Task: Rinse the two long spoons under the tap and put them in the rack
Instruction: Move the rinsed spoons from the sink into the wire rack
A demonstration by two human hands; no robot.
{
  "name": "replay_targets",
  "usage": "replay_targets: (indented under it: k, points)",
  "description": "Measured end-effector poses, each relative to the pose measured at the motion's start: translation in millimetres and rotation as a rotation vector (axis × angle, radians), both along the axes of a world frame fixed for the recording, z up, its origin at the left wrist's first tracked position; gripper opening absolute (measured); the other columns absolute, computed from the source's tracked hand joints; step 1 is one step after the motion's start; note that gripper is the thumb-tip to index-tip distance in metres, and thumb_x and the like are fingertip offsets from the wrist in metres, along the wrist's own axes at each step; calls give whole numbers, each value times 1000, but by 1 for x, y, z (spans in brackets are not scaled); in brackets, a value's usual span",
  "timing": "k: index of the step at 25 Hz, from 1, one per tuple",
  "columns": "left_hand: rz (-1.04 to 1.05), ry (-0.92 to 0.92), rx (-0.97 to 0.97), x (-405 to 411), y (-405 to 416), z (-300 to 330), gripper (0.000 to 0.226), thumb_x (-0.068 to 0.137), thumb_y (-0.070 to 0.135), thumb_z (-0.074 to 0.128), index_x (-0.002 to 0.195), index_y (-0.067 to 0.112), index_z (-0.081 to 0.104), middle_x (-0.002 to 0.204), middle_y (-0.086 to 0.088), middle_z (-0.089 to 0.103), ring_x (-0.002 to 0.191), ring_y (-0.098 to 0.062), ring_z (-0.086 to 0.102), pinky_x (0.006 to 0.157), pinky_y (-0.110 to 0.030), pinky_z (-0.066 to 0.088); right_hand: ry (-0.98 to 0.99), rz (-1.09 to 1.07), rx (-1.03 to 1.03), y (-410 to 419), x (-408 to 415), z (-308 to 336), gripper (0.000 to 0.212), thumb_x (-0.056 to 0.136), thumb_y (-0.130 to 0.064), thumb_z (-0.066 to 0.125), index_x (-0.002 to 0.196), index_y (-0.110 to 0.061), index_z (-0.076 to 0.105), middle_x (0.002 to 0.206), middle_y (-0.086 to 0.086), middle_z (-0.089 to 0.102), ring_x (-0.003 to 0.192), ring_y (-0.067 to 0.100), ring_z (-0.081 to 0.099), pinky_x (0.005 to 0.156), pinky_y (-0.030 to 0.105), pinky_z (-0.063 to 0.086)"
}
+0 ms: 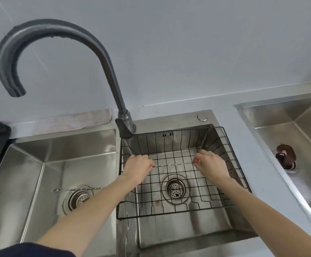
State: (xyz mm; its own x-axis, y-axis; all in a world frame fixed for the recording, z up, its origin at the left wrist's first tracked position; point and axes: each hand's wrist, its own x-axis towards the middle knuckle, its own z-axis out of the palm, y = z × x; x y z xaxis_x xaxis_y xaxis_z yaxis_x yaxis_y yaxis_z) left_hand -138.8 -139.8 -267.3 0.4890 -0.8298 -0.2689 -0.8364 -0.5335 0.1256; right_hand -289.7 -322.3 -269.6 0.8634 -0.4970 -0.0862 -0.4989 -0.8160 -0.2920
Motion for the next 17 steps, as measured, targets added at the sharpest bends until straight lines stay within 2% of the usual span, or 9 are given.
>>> replay_targets:
  k: [5,7,9,11,13,15,17]
  points:
    - [18,27,82,6,-16,-27,28,95,20,41,114,18,62,120,-3,64,110,-23,59,99,-34,41,91,74,37,-13,8,-35,15,90,-19,56,96,-10,67,99,8,66,97,30,61,77,34,48]
    - [28,58,105,6,-20,-33,28,95,20,41,115,17,61,121,-3,62,109,-24,59,94,-34,44,111,96,29,-14,10,-42,12,87,-18,60,92,-9,67,94,9,68,92,31,63,75,36,50]
    - [50,89,118,4,-21,-36,28,95,19,41,115,15,60,120,-4,61,109,-25,59,89,-35,47,97,108,2,-15,11,-47,5,78,-14,71,80,-9,69,80,8,69,77,31,66,65,36,53]
    - [73,95,110,5,-21,-38,28,95,18,40,114,15,60,118,-4,60,109,-24,58,87,-35,48,117,130,-18,-15,12,-52,14,65,-11,82,68,-12,68,67,5,67,61,28,66,53,34,54]
    - [79,91,100,5,-21,-39,27,95,19,41,112,14,60,117,-4,60,110,-22,56,86,-35,49,121,130,-21,-15,12,-53,18,60,-10,84,65,-13,67,63,4,66,58,26,65,49,33,53]
    - [83,90,92,5,-20,-38,26,94,18,41,111,13,60,116,-5,59,110,-22,55,87,-35,49,133,116,0,-12,12,-48,9,70,-11,77,74,-10,69,73,8,68,71,30,67,60,38,55]
    - [83,79,66,4,-20,-35,25,94,18,42,110,13,60,115,-5,60,109,-23,56,90,-36,48,158,96,26,-11,12,-43,12,85,-16,62,94,-10,68,95,10,67,95,31,62,81,40,50]
